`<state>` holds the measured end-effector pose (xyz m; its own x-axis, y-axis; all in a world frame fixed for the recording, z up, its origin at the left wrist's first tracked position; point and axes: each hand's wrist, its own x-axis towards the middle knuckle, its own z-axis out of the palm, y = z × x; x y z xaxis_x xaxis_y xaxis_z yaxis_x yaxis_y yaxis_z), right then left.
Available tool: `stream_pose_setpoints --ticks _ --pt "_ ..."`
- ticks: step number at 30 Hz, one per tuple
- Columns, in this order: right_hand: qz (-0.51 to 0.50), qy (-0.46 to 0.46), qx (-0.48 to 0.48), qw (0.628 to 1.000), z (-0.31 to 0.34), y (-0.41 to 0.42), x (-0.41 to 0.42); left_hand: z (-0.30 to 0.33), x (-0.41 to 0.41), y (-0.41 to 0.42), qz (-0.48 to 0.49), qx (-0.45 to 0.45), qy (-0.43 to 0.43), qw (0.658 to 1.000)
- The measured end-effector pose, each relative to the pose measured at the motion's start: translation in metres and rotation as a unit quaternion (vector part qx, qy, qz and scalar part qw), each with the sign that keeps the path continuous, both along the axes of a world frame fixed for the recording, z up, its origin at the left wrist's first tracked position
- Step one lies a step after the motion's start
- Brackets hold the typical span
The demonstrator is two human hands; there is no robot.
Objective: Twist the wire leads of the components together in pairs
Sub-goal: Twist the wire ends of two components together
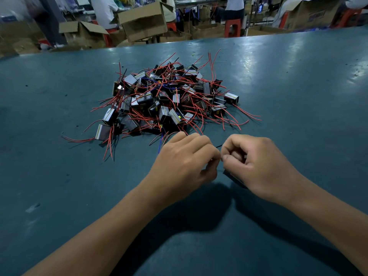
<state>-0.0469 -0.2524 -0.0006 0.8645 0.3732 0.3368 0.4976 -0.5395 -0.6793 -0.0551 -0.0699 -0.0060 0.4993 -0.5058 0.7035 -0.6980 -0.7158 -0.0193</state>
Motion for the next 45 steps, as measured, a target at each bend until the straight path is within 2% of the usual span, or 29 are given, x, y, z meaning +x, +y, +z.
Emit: stream_pose_setpoints --ticks 2,4,5,6,8,10,12,16,20,23,25,27,29,31,33,36,37,38,40,42,45 --pt "-0.012 0.114 0.066 0.991 0.000 0.000 0.002 -0.001 0.000 -0.001 0.003 0.021 -0.046 0.999" --pt "-0.009 0.188 0.115 0.975 0.000 -0.003 0.001 -0.001 -0.001 -0.002 -0.001 0.002 -0.005 1.000" --pt "-0.005 0.173 0.115 0.978 0.000 -0.005 0.001 -0.001 -0.001 -0.001 -0.003 -0.022 0.039 0.999" --pt "-0.004 0.118 0.092 0.989 0.001 -0.008 0.001 -0.002 -0.002 0.000 -0.004 -0.055 0.087 0.995" --pt "0.000 -0.051 0.003 0.999 0.005 -0.011 0.000 -0.002 -0.002 0.003 -0.008 -0.119 0.185 0.976" --pt "0.029 -0.196 -0.089 0.976 0.008 -0.013 -0.001 -0.001 -0.001 0.005 -0.026 -0.162 0.261 0.951" --pt "0.052 -0.294 -0.151 0.942 0.008 -0.014 -0.001 0.000 -0.003 0.004 -0.051 -0.188 0.305 0.932" --pt "0.066 -0.390 -0.204 0.895 0.011 -0.015 0.000 0.002 -0.004 0.003 -0.073 -0.209 0.356 0.908" --pt "0.086 -0.406 -0.232 0.880 0.012 -0.015 0.002 0.004 -0.005 0.003 -0.085 -0.213 0.391 0.891" --pt "0.079 -0.366 -0.224 0.900 0.011 -0.013 0.002 0.002 -0.005 0.002 -0.082 -0.218 0.388 0.892" --pt "0.069 -0.281 -0.183 0.940 0.009 -0.011 0.001 0.002 -0.005 0.001 -0.074 -0.215 0.366 0.903" --pt "0.049 -0.163 -0.112 0.979 0.008 -0.009 -0.001 0.001 -0.005 0.000 -0.053 -0.165 0.285 0.943" --pt "0.019 -0.054 -0.042 0.997 0.007 -0.006 -0.003 0.001 -0.003 -0.002 -0.016 -0.060 0.142 0.988" --pt "-0.003 0.042 0.013 0.999 0.005 -0.002 -0.003 0.000 -0.001 -0.001 -0.006 0.009 0.026 1.000" --pt "-0.015 0.124 0.061 0.990 0.004 0.000 -0.001 -0.002 -0.001 -0.001 -0.007 0.042 -0.041 0.998" --pt "-0.009 0.201 0.098 0.975 0.003 -0.004 0.002 -0.003 -0.001 -0.004 -0.006 0.035 -0.021 0.999" --pt "0.000 0.179 0.089 0.980 0.004 -0.006 0.001 -0.003 -0.002 -0.004 -0.005 0.012 0.017 1.000" --pt "0.008 0.113 0.058 0.992 0.005 -0.009 0.001 -0.003 -0.002 -0.004 -0.004 -0.019 0.065 0.998" --pt "0.024 -0.078 -0.058 0.995 0.008 -0.014 0.000 -0.003 -0.002 -0.001 -0.004 -0.085 0.163 0.983" --pt "0.054 -0.217 -0.147 0.963 0.009 -0.016 0.000 -0.002 -0.002 0.002 -0.024 -0.144 0.256 0.956" --pt "0.074 -0.326 -0.197 0.922 0.010 -0.016 0.002 0.001 -0.003 0.003 -0.057 -0.194 0.333 0.921"
